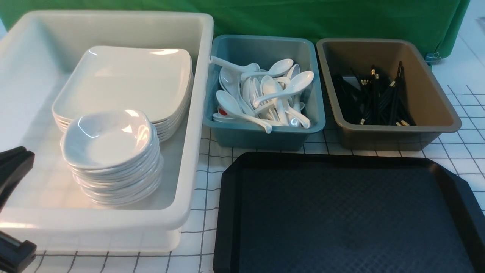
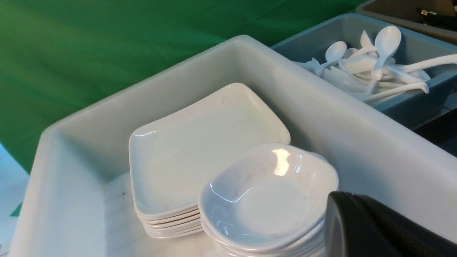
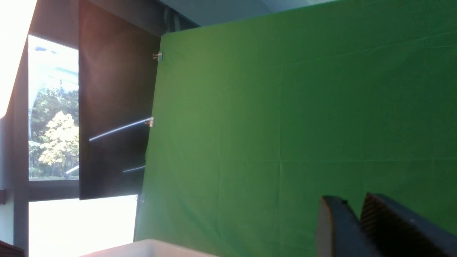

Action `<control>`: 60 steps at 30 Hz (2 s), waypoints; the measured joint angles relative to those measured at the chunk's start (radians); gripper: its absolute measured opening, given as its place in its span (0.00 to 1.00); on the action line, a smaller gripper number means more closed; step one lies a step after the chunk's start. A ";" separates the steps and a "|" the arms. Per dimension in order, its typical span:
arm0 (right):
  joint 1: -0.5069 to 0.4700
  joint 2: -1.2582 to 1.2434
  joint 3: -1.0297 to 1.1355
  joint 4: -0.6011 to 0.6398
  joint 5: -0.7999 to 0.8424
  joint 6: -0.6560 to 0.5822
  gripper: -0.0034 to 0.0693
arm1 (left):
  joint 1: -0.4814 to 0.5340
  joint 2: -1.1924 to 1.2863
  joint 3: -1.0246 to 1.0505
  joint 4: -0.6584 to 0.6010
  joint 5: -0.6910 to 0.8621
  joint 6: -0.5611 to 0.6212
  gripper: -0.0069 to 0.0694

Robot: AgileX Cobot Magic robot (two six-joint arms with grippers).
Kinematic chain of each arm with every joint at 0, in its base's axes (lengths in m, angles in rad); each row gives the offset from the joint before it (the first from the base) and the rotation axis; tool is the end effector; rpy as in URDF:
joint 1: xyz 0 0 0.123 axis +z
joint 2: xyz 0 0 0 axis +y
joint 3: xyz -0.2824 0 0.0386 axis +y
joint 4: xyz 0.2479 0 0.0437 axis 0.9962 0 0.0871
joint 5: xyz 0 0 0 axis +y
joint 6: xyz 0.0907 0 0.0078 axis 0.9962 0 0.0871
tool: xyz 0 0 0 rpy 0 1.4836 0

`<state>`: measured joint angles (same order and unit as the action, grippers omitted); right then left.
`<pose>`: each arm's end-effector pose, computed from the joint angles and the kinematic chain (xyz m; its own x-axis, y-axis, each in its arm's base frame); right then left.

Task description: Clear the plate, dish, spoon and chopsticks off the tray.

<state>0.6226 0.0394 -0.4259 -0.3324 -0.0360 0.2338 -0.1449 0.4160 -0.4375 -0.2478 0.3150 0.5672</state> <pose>0.0092 0.0079 0.3508 0.4512 0.2029 -0.8691 -0.5498 0.8303 -0.0915 0.0912 -0.0203 0.3035 -0.1126 0.3440 -0.9322 0.2689 0.9137 0.3047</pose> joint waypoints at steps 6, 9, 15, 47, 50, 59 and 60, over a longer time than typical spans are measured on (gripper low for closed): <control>0.000 0.000 0.000 0.000 0.001 0.000 0.24 | 0.031 -0.122 0.094 0.079 -0.076 -0.323 0.09; 0.000 0.000 0.000 0.000 0.002 0.000 0.26 | 0.097 -0.250 0.234 0.154 -0.158 -0.423 0.09; 0.000 0.000 0.000 0.000 0.004 0.000 0.29 | 0.133 -0.399 0.419 0.196 -0.197 -0.444 0.09; 0.000 0.000 0.000 0.000 0.007 0.000 0.37 | 0.146 -0.416 0.443 0.115 -0.101 -0.442 0.10; 0.000 0.000 0.000 0.000 0.007 0.000 0.38 | 0.146 -0.416 0.443 0.115 -0.101 -0.445 0.10; 0.000 0.001 0.064 0.332 -0.005 -0.234 0.38 | 0.146 -0.416 0.443 0.115 -0.101 -0.445 0.10; 0.000 0.001 0.071 0.348 -0.006 -0.234 0.38 | 0.146 -0.416 0.443 0.115 -0.101 -0.445 0.10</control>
<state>0.6226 0.0403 -0.3547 0.0158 -0.0421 0.0000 0.0014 -0.0004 0.0058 -0.1329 0.2140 0.1225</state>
